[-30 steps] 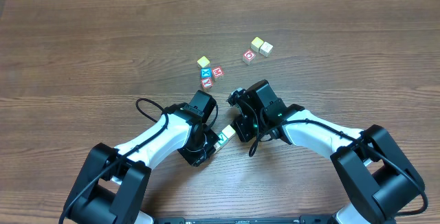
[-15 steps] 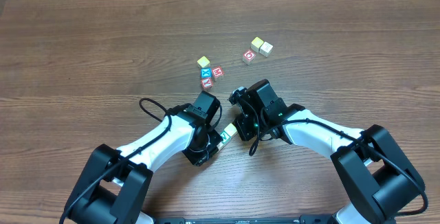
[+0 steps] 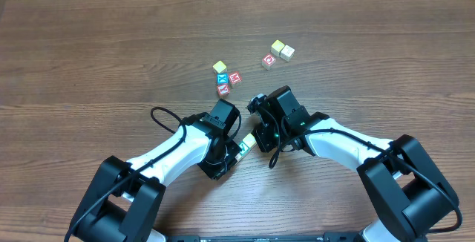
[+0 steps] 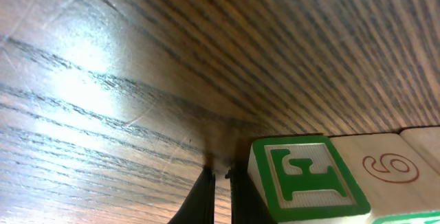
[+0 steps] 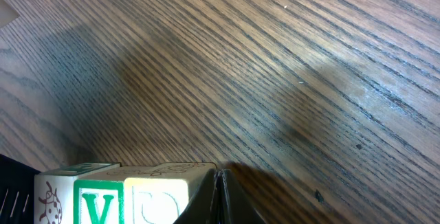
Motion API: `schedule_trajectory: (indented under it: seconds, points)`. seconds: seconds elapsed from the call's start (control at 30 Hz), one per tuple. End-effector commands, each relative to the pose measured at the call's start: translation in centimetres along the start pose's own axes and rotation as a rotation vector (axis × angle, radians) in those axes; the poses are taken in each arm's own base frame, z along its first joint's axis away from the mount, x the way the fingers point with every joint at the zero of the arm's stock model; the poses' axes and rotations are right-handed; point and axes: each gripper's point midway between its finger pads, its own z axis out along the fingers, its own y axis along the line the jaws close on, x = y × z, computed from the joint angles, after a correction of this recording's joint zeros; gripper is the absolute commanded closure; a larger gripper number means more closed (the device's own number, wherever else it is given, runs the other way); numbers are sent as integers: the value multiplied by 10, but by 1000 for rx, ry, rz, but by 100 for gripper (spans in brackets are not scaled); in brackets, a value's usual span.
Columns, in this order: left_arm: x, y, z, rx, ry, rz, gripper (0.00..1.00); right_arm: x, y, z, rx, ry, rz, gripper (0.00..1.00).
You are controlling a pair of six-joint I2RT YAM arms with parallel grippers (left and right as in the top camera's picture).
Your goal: Flip 3 blocks
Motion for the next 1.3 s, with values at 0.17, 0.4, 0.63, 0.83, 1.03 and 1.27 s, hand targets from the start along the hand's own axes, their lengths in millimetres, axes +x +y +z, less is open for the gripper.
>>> schedule_trajectory:
  seconds: [0.17, 0.4, 0.63, 0.83, 1.03, 1.27]
  points:
    - [10, -2, 5, -2, 27, -48, 96, 7, 11, 3, -57, 24, -5, 96]
    - [16, -2, 6, -6, 28, -56, 96, 8, 12, 3, -57, 29, -4, 96]
    - [17, -2, 6, -10, 26, -68, 96, 9, 13, 4, -58, 30, -7, 96]
    - [17, -2, 6, -9, 29, -68, 96, 9, 13, 4, -58, 31, -7, 96]
    - [17, -2, 6, -9, 29, -65, 96, 9, 14, 4, -62, 29, -8, 96]
    - [17, -2, 6, -9, 29, -65, 96, 7, 16, 4, -66, 24, -16, 96]
